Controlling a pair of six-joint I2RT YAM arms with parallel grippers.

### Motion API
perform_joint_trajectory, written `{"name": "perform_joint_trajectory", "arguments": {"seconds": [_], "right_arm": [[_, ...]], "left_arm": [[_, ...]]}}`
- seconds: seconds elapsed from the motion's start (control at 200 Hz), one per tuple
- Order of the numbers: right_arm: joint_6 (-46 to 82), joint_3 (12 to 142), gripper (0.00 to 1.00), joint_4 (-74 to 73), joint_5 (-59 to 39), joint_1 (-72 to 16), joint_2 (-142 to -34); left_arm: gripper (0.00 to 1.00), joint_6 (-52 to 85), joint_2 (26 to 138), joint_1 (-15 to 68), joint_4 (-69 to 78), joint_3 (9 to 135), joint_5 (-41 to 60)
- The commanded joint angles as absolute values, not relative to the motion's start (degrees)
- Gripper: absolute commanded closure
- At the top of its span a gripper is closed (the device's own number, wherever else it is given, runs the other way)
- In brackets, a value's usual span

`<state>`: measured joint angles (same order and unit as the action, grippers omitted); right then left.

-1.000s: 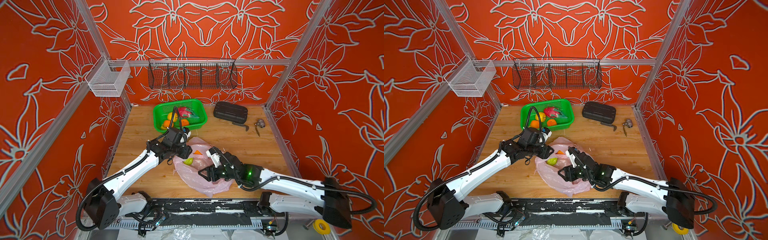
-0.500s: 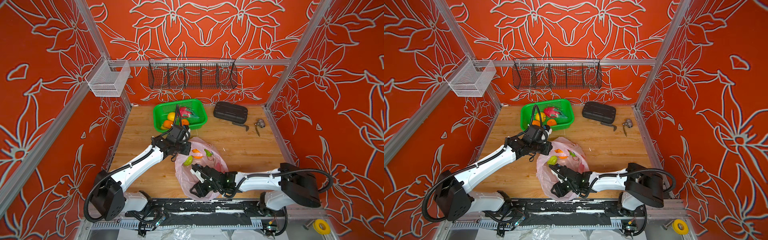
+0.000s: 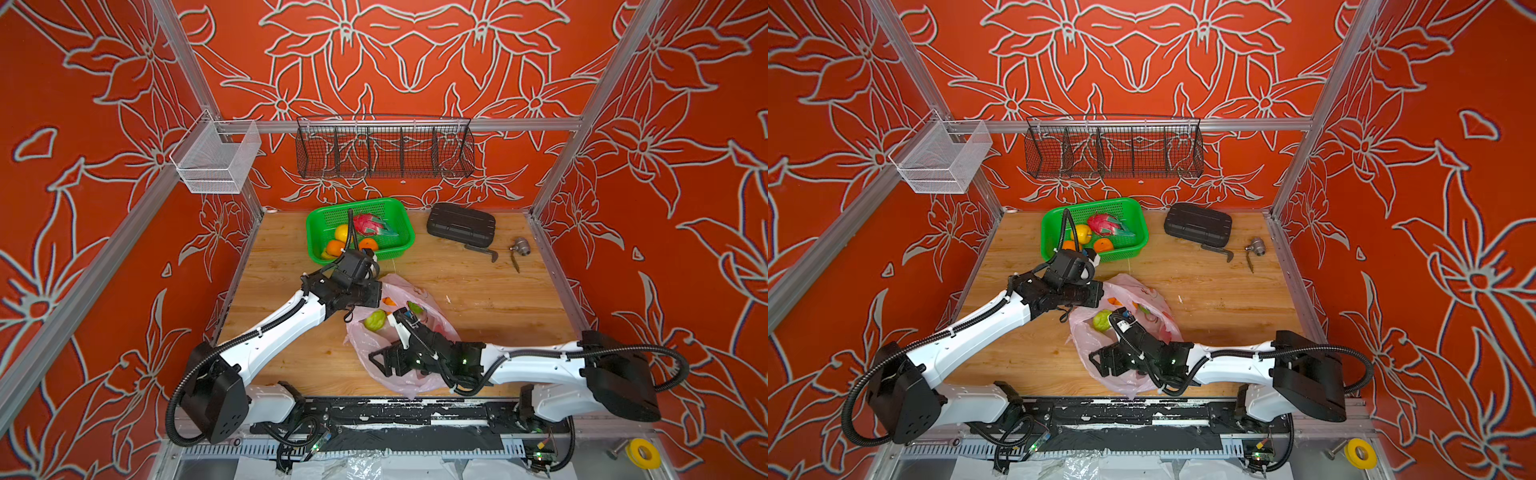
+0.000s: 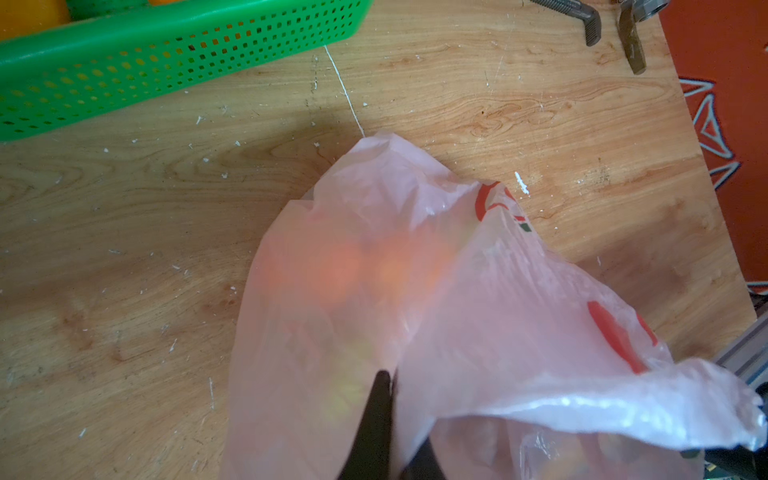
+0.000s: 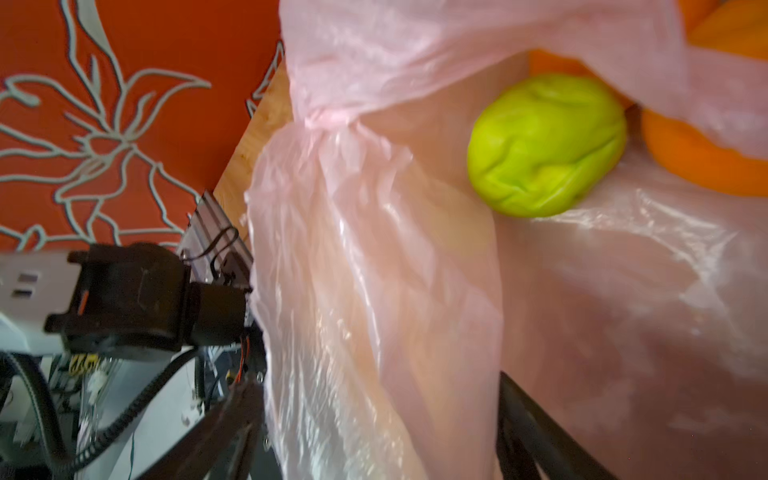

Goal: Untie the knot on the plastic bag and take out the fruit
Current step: 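Hold the bag mouth with the left gripper while the right gripper grasps the lime-green fruit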

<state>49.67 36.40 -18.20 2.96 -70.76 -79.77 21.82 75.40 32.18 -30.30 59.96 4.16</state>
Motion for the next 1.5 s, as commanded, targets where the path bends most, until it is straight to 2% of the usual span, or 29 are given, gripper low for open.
{"name": "perform_joint_trajectory", "arguments": {"seconds": [0.0, 0.295, 0.611, 0.891, 1.116, 1.497], "right_arm": [[58.05, 35.99, 0.14, -26.38, 12.57, -70.62, -82.17], [70.20, 36.55, 0.14, -31.29, 22.31, -69.91, -89.78], [71.08, 42.06, 0.13, -27.99, 24.13, -66.46, -97.61], [69.64, 46.86, 0.10, -32.86, 25.02, -64.88, -105.98], [71.15, 46.33, 0.27, -37.40, 24.31, -63.85, -109.44], [66.12, 43.46, 0.40, -38.20, 20.20, -63.80, -103.89]], "left_arm": [[0.93, 23.46, 74.06, 31.83, -29.53, 59.68, 4.39], [0.94, 25.13, 73.92, 31.30, -29.27, 59.31, 5.25], [0.94, 25.34, 74.15, 31.27, -28.37, 59.16, 7.57], [0.94, 25.66, 73.54, 31.20, -27.71, 57.85, 7.93], [0.94, 25.07, 72.26, 31.04, -28.17, 57.19, 6.86], [0.95, 24.89, 73.09, 30.60, -27.77, 57.29, 6.42]]}}
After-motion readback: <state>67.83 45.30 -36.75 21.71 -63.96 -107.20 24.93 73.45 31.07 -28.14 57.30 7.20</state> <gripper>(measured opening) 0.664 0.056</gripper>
